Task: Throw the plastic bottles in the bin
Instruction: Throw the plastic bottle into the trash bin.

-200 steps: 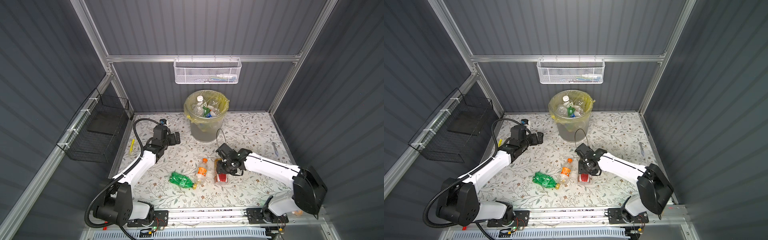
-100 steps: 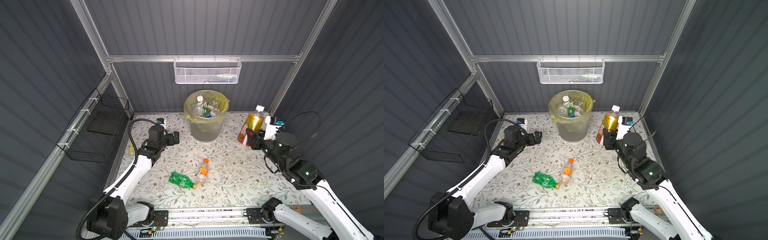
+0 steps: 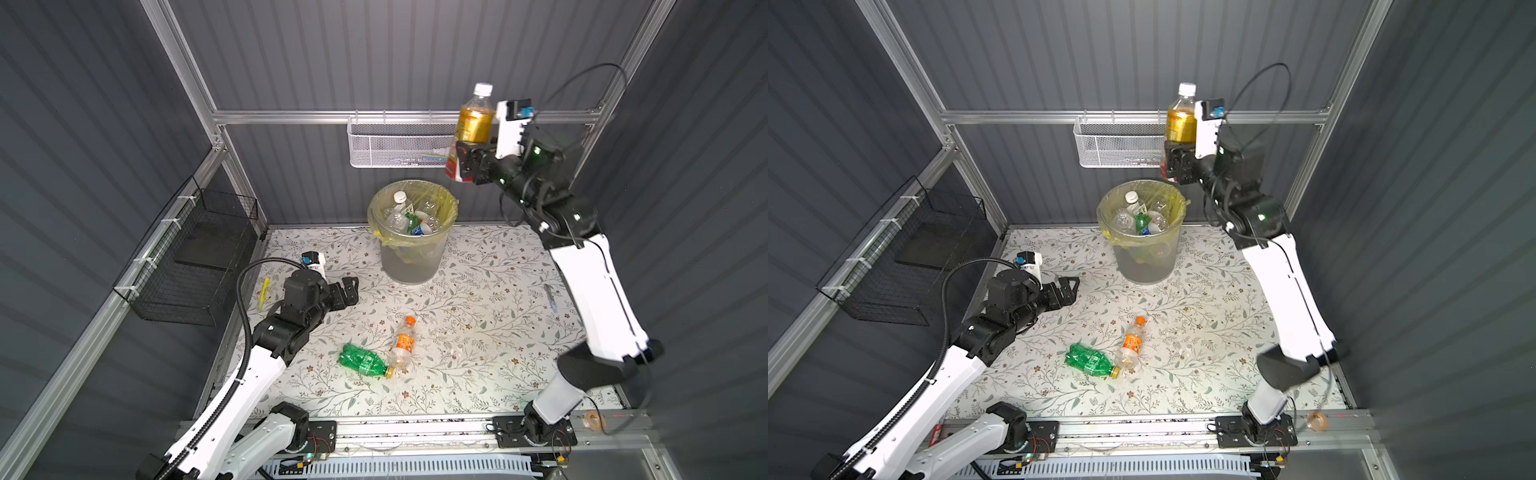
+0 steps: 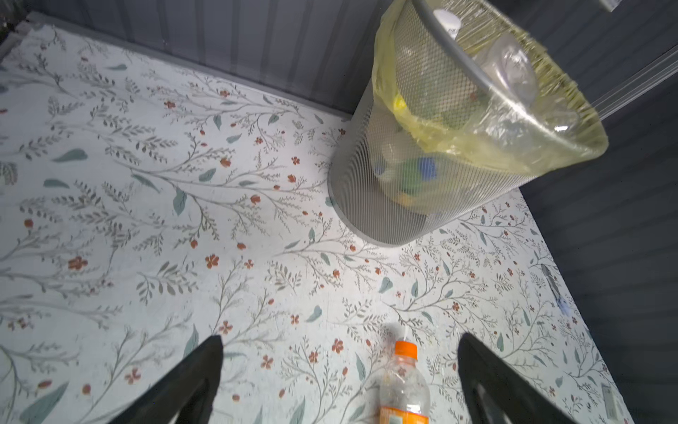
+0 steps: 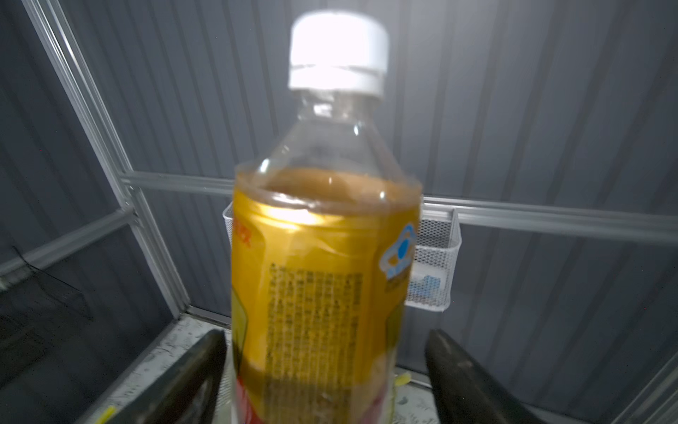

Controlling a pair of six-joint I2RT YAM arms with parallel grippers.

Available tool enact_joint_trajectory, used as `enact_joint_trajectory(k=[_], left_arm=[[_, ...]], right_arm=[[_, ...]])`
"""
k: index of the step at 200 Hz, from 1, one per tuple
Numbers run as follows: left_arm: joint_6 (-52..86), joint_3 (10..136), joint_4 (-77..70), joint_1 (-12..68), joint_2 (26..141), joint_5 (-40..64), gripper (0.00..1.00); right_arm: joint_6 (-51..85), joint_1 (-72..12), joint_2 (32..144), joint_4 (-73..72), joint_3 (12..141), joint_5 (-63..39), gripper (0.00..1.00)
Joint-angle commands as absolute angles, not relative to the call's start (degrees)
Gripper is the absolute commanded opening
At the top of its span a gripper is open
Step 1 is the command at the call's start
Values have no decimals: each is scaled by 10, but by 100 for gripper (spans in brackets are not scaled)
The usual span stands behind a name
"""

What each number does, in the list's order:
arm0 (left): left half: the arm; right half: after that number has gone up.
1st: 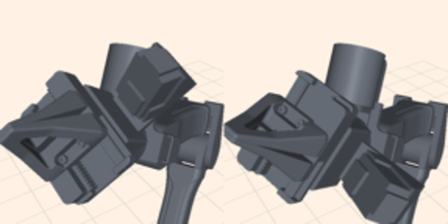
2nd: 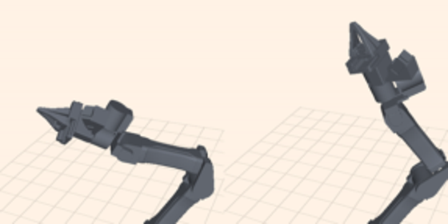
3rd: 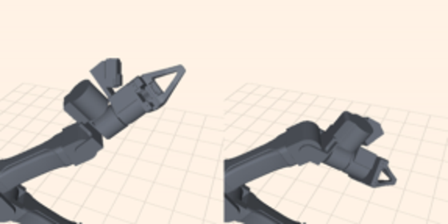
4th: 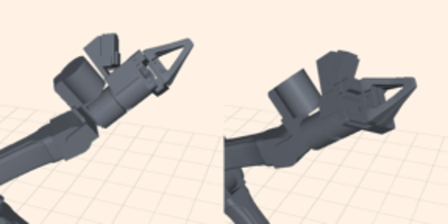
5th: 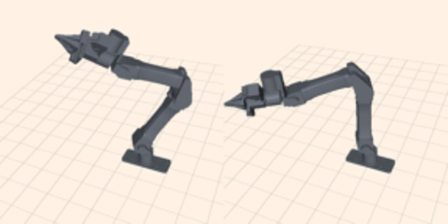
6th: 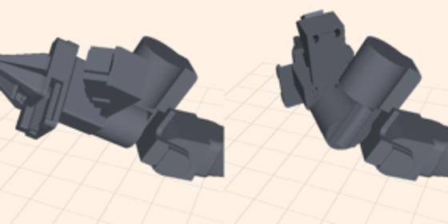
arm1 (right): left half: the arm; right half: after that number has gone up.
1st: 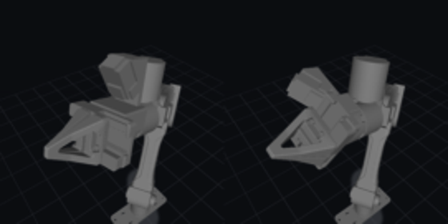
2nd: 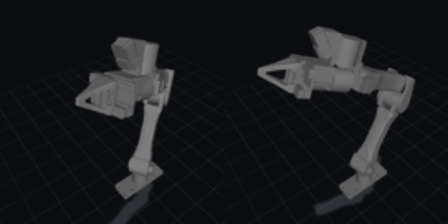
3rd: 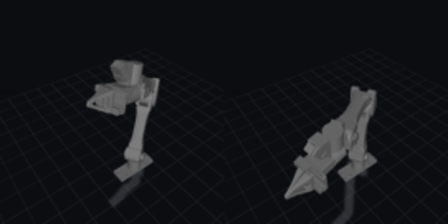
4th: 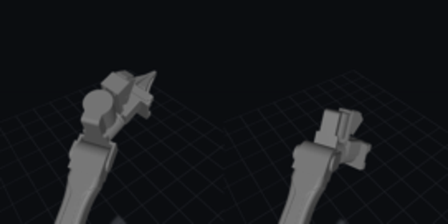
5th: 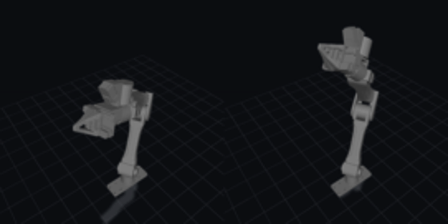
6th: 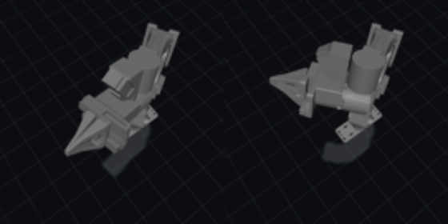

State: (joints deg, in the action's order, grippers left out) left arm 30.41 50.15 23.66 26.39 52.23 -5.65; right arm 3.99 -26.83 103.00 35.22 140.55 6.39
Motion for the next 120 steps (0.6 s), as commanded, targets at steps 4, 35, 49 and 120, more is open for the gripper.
enact_joint_trajectory(k=[4,35,49,120], left_arm=[[394,474,332,286,497,-82,100],[442,469,372,290,483,-57,100],[464,470,389,292,480,-41,100],[618,417,411,310,450,16,100]], right_arm=[[54,-264,1032,480,1387,34,99],[75,-248,903,325,1170,25,99],[81,-233,874,317,1125,23,99],[161,-147,741,255,868,-15,99]])
